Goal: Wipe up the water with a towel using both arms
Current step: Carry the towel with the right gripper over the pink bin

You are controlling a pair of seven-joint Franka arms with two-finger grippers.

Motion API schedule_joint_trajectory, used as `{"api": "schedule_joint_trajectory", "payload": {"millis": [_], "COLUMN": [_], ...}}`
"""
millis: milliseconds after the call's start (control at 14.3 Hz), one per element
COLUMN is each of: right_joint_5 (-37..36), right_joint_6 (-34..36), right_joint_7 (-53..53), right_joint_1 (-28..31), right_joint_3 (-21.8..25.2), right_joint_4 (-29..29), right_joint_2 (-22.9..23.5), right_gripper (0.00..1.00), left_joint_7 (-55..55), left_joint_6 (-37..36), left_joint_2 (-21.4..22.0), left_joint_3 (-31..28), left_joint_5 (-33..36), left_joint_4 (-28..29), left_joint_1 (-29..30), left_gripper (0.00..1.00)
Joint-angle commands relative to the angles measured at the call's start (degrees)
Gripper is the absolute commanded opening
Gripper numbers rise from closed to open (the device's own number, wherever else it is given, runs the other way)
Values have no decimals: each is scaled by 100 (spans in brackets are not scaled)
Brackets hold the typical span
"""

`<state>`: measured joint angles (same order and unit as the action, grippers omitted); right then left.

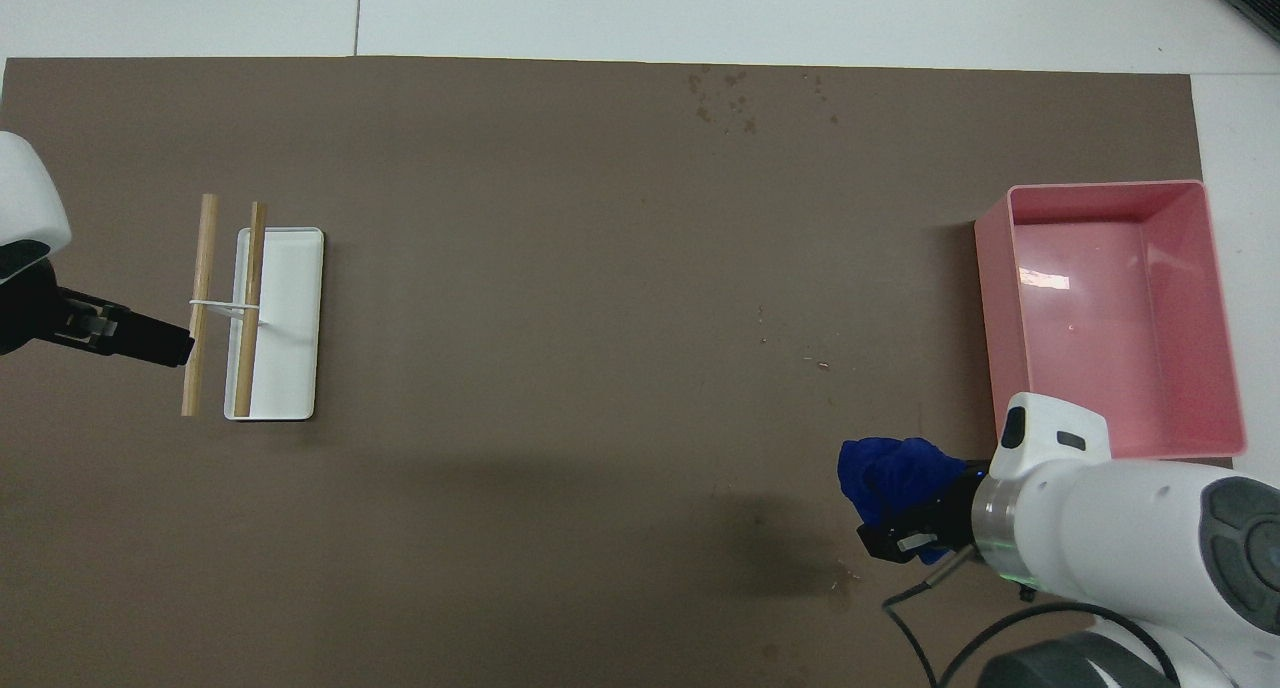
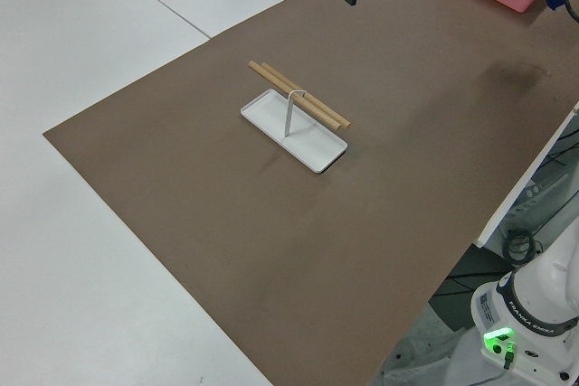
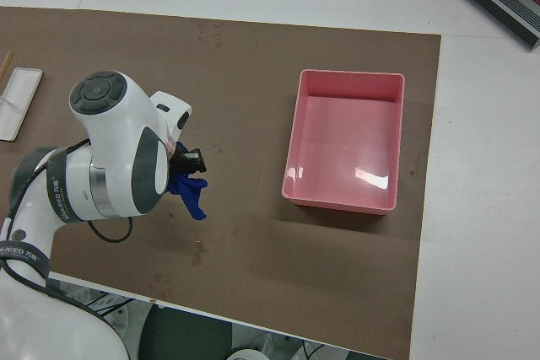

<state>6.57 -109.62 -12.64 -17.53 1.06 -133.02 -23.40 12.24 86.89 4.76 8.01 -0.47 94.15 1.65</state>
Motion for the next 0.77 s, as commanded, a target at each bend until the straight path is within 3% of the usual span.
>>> {"api": "schedule_joint_trajectory", "payload": {"millis": [0, 699], "right_joint_5": [-59, -59], "right_joint_6": [467, 1364], "right_joint_7": [8, -1], "right_joint_1": [206, 900], "right_joint_3": [-18, -18], "right_joint_4": [907, 3237], "right_joint_2": [563, 1785], "right_gripper": [0, 0], "left_joint_7": [41, 41], "left_joint_6": [56, 47], "left_joint_2": [131, 131], "left_joint_3": [-36, -36], "left_joint_5": [117, 117], "left_joint_4": [130, 130], "left_joint_1": [-59, -24], "left_gripper": [100, 100]}}
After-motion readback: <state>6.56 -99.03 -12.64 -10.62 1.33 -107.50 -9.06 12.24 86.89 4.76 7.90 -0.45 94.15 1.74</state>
